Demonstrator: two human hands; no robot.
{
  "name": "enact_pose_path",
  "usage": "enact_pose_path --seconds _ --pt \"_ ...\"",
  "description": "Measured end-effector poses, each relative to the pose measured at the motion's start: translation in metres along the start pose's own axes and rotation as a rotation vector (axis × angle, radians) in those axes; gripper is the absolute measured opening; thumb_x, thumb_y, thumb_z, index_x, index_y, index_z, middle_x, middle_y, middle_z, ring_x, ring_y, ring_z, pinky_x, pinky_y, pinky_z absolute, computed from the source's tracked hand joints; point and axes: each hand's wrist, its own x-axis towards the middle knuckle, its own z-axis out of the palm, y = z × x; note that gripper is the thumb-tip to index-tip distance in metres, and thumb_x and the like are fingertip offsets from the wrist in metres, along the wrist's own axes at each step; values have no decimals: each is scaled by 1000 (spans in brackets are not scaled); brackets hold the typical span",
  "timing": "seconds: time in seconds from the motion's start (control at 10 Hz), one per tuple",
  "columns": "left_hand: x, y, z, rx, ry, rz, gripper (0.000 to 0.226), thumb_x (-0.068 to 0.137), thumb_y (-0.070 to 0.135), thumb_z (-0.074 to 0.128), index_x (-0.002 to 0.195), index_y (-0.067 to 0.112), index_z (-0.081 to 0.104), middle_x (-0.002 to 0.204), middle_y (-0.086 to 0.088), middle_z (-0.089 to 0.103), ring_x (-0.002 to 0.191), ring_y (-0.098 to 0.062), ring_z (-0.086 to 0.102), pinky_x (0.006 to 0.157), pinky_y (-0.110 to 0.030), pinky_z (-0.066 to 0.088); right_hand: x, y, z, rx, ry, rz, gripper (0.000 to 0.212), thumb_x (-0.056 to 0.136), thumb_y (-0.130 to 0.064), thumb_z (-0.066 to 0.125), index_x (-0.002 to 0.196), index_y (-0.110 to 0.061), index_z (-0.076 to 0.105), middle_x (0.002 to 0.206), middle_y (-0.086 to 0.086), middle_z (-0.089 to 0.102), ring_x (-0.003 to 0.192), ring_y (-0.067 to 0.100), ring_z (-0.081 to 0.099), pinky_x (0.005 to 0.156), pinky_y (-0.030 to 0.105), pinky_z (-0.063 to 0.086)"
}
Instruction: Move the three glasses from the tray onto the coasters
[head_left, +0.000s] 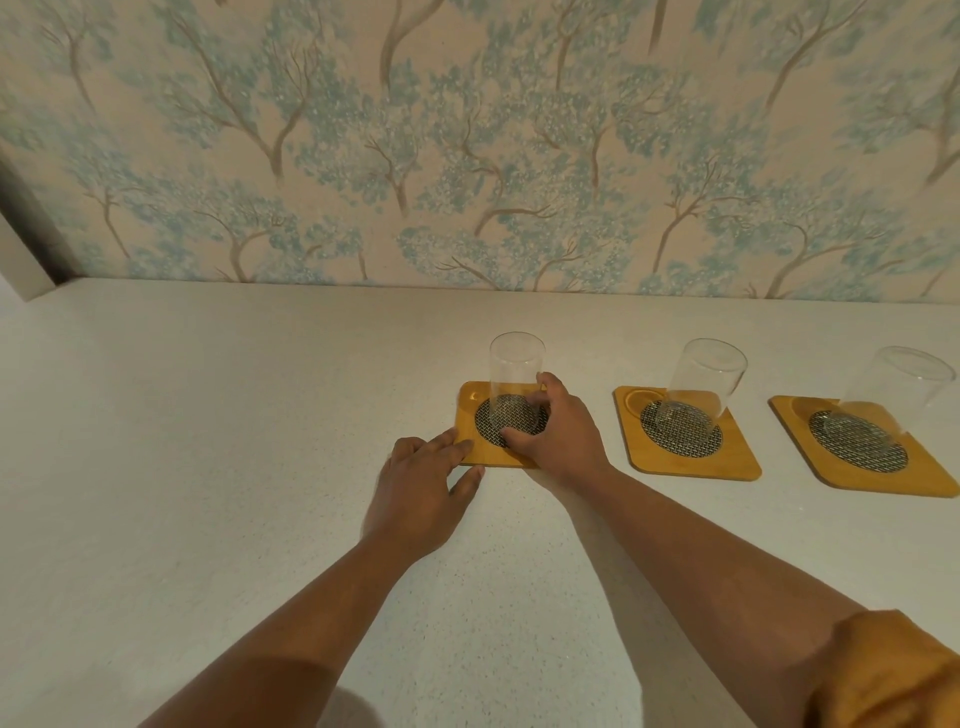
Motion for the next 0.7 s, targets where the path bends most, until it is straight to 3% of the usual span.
enact_pose_path --seconds 0.2,0.3,0.4,0.5,0.7 --pt "-1 0 0 -17 1 3 57 95 63 44 143 34 53 151 11 50 129 -18 42 101 -44 44 0 0 -1 -9 -21 3 104 61 -64 72 147 -16 41 113 -9 68 95 5 50 68 12 37" --pt "-1 1 -2 -22 -2 9 57 95 63 44 144 34 53 151 10 49 129 -18 42 102 -44 45 0 -1 -2 -13 -19 11 104 61 -63 73 147 -13 41 104 -15 63 92 4 51 66 9 35" --pt "-1 0 -2 -19 -7 9 57 96 63 44 144 34 52 152 10 49 129 -18 41 102 -44 45 -1 -2 -2 -26 -32 25 110 63 -60 76 152 -10 35 114 -9 67 99 9 56 71 15 40" --pt "-1 2 -5 -25 -13 15 57 96 62 45 145 33 52 151 10 49 129 -18 42 102 -44 46 -1 -2 -3 -48 -34 28 125 62 -62 77 159 -9 18 133 0 61 119 20 56 86 25 45" --pt "-3 7 -9 42 13 46 54 98 59 41 143 30 53 150 5 51 129 -22 44 102 -44 45 -18 -14 -7 -62 66 -62 128 63 -66 74 160 -7 13 154 12 45 138 27 43 108 34 34"
